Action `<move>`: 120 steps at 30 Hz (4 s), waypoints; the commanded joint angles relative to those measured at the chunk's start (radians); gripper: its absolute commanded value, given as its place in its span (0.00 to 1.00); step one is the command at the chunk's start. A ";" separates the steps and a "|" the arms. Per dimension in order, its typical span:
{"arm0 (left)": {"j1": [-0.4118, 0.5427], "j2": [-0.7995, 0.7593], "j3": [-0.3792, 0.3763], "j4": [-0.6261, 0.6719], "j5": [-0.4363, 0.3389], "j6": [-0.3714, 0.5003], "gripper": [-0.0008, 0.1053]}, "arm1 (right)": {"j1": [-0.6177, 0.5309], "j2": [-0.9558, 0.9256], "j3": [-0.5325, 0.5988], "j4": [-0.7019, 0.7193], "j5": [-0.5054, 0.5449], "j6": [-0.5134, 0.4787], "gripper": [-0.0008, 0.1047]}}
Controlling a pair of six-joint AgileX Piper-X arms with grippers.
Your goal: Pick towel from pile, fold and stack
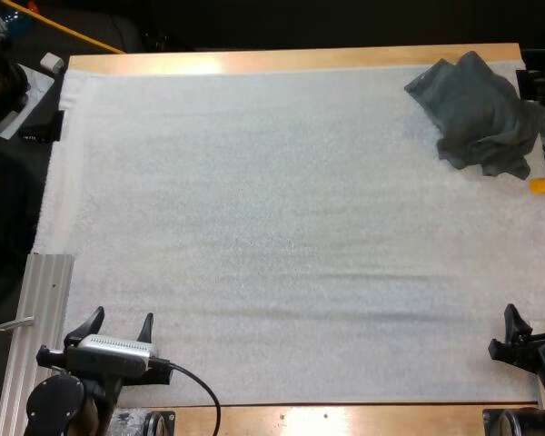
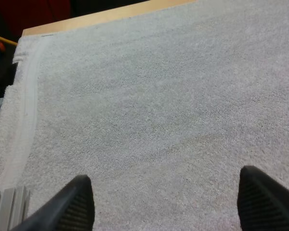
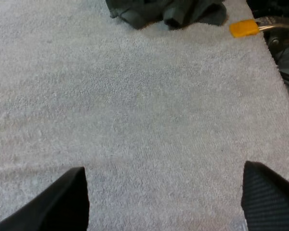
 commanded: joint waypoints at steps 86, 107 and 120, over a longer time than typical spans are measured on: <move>-0.254 0.412 -0.408 -0.065 0.398 -0.020 0.58 | 0.064 1.631 -0.759 -0.561 -0.141 0.506 0.61; -0.254 0.413 -0.406 -0.058 0.407 -0.029 0.58 | 0.067 1.926 -0.861 -0.683 -0.074 0.605 0.32; -0.252 0.413 -0.406 -0.054 0.407 -0.029 0.58 | 0.094 1.772 -0.857 -0.626 -0.113 0.376 0.01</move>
